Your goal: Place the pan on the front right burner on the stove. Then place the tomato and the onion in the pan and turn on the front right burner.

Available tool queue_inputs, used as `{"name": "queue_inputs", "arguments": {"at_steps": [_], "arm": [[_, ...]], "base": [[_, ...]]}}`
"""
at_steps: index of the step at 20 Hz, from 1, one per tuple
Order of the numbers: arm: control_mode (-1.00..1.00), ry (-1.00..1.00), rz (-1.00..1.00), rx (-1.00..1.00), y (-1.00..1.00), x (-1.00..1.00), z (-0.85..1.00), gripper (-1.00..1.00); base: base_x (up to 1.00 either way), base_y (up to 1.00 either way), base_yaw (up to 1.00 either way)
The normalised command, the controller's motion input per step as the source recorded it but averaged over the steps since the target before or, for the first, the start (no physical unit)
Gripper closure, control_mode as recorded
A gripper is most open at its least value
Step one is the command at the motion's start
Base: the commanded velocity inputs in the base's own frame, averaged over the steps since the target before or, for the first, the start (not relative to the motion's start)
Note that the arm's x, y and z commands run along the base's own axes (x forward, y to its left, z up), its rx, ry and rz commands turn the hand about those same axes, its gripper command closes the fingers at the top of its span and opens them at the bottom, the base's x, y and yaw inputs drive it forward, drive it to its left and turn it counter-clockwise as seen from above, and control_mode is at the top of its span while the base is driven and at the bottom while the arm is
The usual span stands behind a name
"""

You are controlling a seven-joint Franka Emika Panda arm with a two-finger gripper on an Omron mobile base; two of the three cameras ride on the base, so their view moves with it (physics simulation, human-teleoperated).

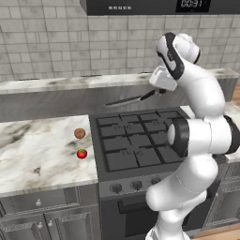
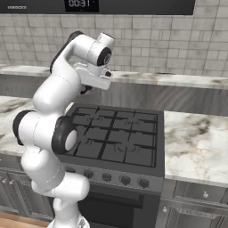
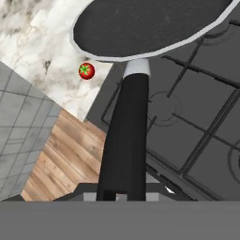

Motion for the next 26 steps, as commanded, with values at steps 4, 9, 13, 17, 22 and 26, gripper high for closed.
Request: {"name": "queue_inputs", "arguments": {"at_steps": [4, 9, 13, 17, 22, 26], "arm": [[-1.0, 0.0, 0.06, 0.0, -0.8, 0.13, 0.0, 1.0], [-1.0, 0.0, 0.04, 0.0, -0.83, 0.09, -0.02, 1.0], [-1.0, -0.01, 0.03, 0.02, -0.81, 0.03, -0.08, 1.0], [-1.0, -0.01, 0.03, 0.01, -0.78, 0.02, -0.06, 1.0], [-1.0, 0.0, 0.0, 0.0, -0.69, 0.0, 0.0, 1.0], [-1.0, 0.0, 0.0, 0.0, -0.56, -0.01, 0.0, 1.0]], "base": [[0.0, 0.0, 0.0], [0.0, 0.0, 0.0], [0.0, 0.0, 0.0], [0.0, 0.0, 0.0], [0.0, 0.0, 0.0], [0.0, 0.0, 0.0]]}}
